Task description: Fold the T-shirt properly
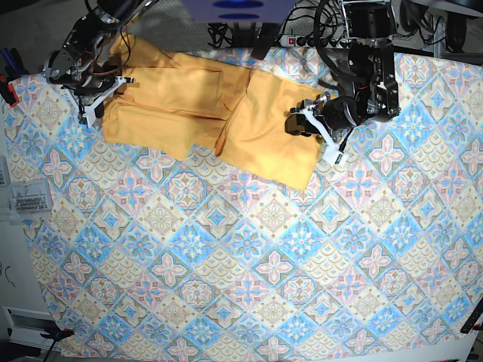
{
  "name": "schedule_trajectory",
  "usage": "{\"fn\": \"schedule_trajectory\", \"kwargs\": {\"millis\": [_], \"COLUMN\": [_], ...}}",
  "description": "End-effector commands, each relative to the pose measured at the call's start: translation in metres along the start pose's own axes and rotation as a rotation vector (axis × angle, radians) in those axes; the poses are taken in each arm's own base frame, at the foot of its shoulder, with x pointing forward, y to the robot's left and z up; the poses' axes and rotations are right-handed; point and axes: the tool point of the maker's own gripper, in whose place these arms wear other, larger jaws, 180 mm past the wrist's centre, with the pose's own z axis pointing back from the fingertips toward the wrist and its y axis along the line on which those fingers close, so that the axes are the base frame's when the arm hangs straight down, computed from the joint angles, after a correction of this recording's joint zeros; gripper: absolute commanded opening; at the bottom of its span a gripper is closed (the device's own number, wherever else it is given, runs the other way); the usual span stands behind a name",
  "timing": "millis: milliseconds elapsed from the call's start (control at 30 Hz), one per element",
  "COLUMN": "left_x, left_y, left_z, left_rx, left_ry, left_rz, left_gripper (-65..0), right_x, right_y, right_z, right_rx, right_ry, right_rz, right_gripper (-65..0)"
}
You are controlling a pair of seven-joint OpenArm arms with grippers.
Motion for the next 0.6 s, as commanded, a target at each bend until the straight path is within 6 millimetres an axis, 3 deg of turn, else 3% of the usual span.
{"fn": "schedule_trajectory", "kwargs": {"millis": [0,333,567], "left_x": [0.011,0.011,0.011], "left_y": [-0.003,-0.003,-0.004], "left_z": [0.001,0.001,0.001], "left_rx": [-0.009,-0.009,-0.01], "left_ry": [-0.029,-0.028,-0.034], "left_rz": [-0.009,-0.009,-0.008], "left_gripper": [-46.5,-46.5,-46.5], "right_x": [-0.008,-0.006,0.004], "right_y": [0.016,0.014,0.007], "right_z": [-0.009,-0.007,0.004], "right_rx": [0.05,0.043,0.009], "right_ry": [0.024,0.016,-0.02], "right_rz": [-0.009,-0.007,0.006], "right_gripper": [-51.9,-63.2,-63.9]}}
